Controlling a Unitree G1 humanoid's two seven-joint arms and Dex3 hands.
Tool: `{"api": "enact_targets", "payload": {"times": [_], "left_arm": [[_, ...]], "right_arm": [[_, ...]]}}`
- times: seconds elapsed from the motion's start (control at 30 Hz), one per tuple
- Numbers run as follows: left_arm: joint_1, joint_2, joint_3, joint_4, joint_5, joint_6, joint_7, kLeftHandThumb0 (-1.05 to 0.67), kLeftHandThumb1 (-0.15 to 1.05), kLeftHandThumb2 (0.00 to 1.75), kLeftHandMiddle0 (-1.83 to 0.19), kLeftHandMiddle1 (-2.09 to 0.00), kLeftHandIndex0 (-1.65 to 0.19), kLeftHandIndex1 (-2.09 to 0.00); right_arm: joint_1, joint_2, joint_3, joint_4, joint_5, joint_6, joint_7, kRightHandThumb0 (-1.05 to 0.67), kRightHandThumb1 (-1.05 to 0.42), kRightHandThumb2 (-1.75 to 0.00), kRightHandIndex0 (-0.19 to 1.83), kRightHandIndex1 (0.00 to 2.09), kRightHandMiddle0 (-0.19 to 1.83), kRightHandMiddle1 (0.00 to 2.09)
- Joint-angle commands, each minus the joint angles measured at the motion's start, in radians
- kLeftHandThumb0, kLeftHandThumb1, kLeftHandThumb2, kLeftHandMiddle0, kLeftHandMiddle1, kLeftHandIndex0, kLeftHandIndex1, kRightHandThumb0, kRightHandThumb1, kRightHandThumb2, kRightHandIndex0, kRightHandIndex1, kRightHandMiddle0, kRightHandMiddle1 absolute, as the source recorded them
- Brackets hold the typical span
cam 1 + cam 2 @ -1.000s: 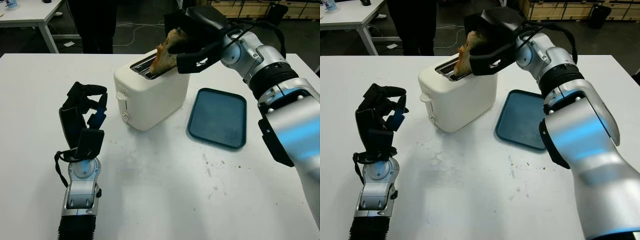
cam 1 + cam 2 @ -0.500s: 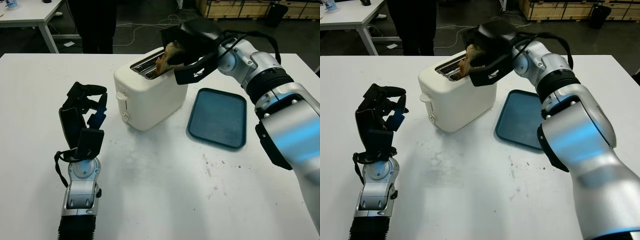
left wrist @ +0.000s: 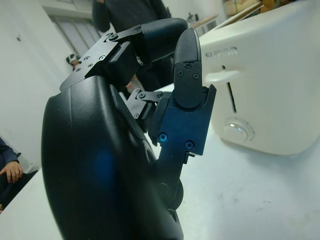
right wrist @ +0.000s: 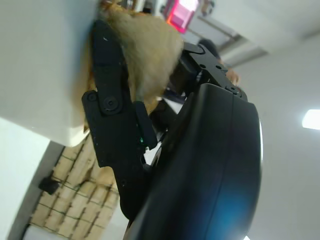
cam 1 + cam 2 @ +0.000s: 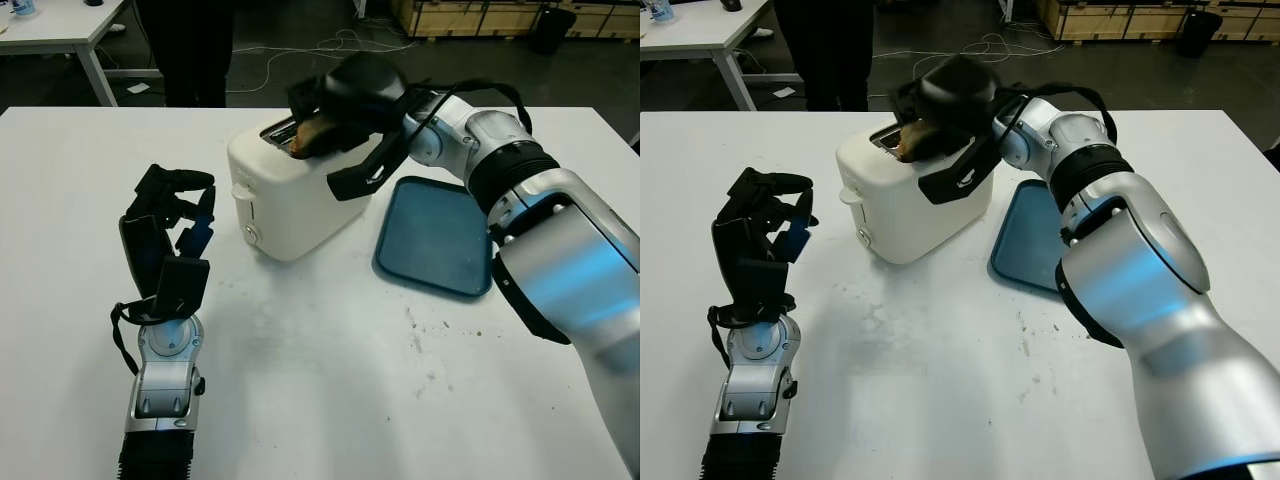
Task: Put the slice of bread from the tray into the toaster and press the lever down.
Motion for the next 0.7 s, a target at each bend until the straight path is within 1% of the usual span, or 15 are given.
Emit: {"api": "enact_targets", "payload": {"times": [0.0, 0.03, 0.13, 0.23, 0.47, 0.57, 0.67], "left_arm": [[-0.005, -0.004, -0.001, -0.007, 0.001, -0.003, 0.003, -0.46, 0.92, 0.23, -0.69, -1.62, -0.63, -1.22], [-0.004, -0.003, -0.001, -0.008, 0.005, 0.001, 0.003, -0.46, 0.92, 0.23, -0.69, -1.62, -0.63, -1.22], [-0.003, -0.001, -0.003, -0.010, 0.013, 0.005, 0.005, -0.46, 0.92, 0.24, -0.69, -1.63, -0.62, -1.22], [-0.004, -0.002, -0.003, -0.007, 0.011, -0.003, 0.003, -0.46, 0.92, 0.23, -0.69, -1.63, -0.63, -1.22], [-0.003, -0.002, 0.000, -0.001, 0.005, -0.012, 0.002, -0.45, 0.92, 0.23, -0.70, -1.63, -0.63, -1.22], [-0.001, -0.005, -0.001, -0.006, 0.007, -0.003, 0.003, -0.45, 0.92, 0.23, -0.69, -1.63, -0.63, -1.21], [-0.001, -0.005, 0.000, -0.003, 0.004, -0.006, 0.002, -0.45, 0.92, 0.22, -0.69, -1.64, -0.63, -1.22]], "right_arm": [[-0.027, -0.003, 0.017, -0.010, -0.020, -0.016, -0.035, -0.80, -0.92, -0.05, 0.08, 0.84, 0.38, 0.27], [-0.030, -0.005, 0.022, -0.010, -0.027, -0.015, -0.053, -0.79, -0.92, -0.03, 0.04, 0.85, 0.37, 0.26], [-0.041, -0.012, 0.036, -0.007, -0.042, -0.008, -0.079, -0.78, -0.92, -0.02, 0.00, 0.77, 0.34, 0.24], [-0.054, -0.024, 0.037, -0.004, -0.048, 0.006, -0.068, -0.77, -0.92, -0.05, 0.00, 0.63, 0.28, 0.23], [-0.084, -0.065, 0.021, -0.004, -0.038, 0.049, -0.055, -0.75, -0.92, -0.06, 0.00, 0.41, 0.19, 0.20], [-0.097, -0.091, -0.018, -0.006, -0.005, 0.059, -0.045, -0.73, -0.92, -0.12, 0.00, 0.36, 0.16, 0.18], [-0.100, -0.118, -0.095, -0.009, 0.057, 0.063, -0.017, -0.67, -0.92, -0.10, 0.00, 0.39, 0.15, 0.18]]}}
